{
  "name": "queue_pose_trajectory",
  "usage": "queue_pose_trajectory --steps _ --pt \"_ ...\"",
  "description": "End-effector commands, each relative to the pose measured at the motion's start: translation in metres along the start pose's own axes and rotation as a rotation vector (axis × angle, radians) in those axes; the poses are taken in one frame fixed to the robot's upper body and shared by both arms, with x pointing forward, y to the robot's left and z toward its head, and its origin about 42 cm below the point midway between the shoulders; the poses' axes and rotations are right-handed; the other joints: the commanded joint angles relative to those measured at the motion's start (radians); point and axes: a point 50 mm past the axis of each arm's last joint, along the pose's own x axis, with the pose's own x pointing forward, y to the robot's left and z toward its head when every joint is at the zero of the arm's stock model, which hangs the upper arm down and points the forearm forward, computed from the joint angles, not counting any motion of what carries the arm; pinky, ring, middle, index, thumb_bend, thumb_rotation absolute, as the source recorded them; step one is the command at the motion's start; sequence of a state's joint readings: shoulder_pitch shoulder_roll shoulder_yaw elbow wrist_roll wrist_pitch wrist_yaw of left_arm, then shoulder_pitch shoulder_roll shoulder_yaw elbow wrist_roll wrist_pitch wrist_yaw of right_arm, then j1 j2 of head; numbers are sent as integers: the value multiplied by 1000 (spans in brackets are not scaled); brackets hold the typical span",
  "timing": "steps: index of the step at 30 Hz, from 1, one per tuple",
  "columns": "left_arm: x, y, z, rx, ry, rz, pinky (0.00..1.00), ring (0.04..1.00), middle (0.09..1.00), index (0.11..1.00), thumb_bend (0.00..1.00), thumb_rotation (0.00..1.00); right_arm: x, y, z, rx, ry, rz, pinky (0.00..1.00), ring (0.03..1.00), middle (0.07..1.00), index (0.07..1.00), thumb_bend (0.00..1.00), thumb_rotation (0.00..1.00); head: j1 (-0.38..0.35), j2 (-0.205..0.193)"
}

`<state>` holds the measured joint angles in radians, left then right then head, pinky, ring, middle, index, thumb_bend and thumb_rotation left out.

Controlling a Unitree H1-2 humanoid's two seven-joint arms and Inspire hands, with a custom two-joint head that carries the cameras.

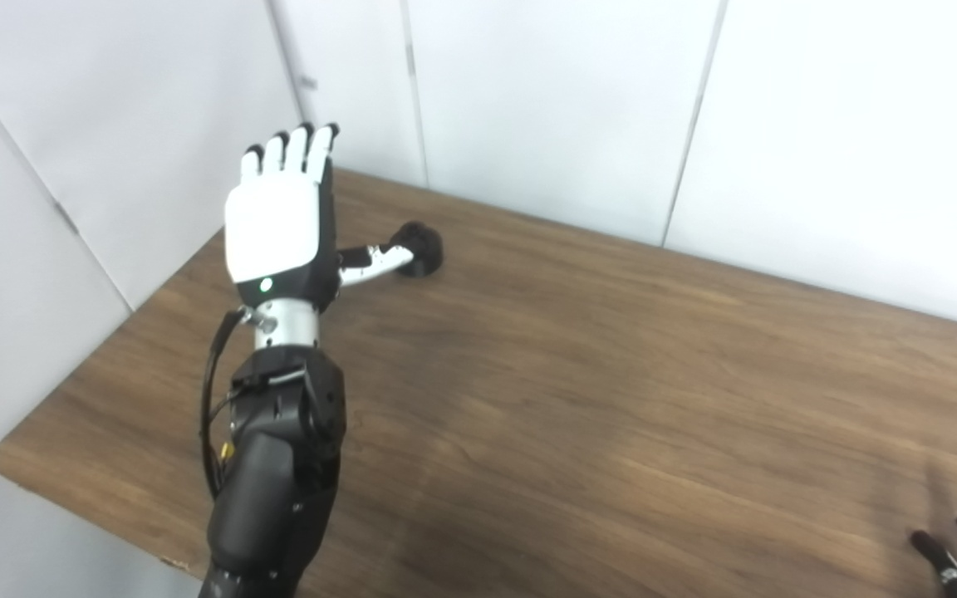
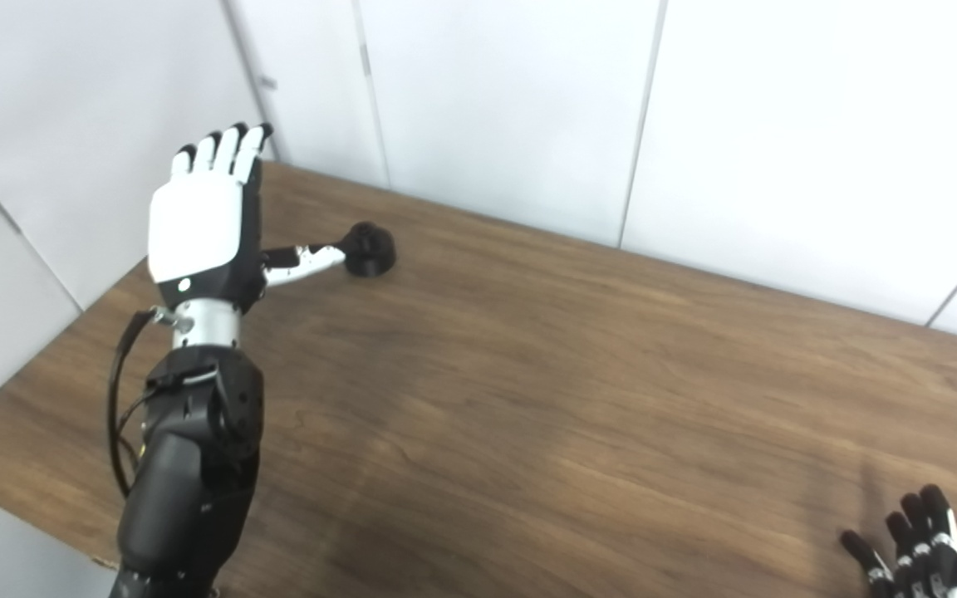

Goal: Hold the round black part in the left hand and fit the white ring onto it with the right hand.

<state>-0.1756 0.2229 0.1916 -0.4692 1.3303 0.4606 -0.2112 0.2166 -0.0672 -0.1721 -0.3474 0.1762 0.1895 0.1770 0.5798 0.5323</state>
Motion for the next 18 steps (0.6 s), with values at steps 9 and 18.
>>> queue_pose_trajectory --steps 9,18 --pt "35 -13 -10 -23 92 -64 1000 1000 1000 970 1000 619 -35 -26 -17 -35 88 -72 987 1000 1000 999 714 860 32 0" --pt "46 -42 -29 -114 141 -218 1000 1000 1000 967 1000 601 -37 -26 -16 -32 89 -66 995 1000 1000 1000 701 848 40 1"
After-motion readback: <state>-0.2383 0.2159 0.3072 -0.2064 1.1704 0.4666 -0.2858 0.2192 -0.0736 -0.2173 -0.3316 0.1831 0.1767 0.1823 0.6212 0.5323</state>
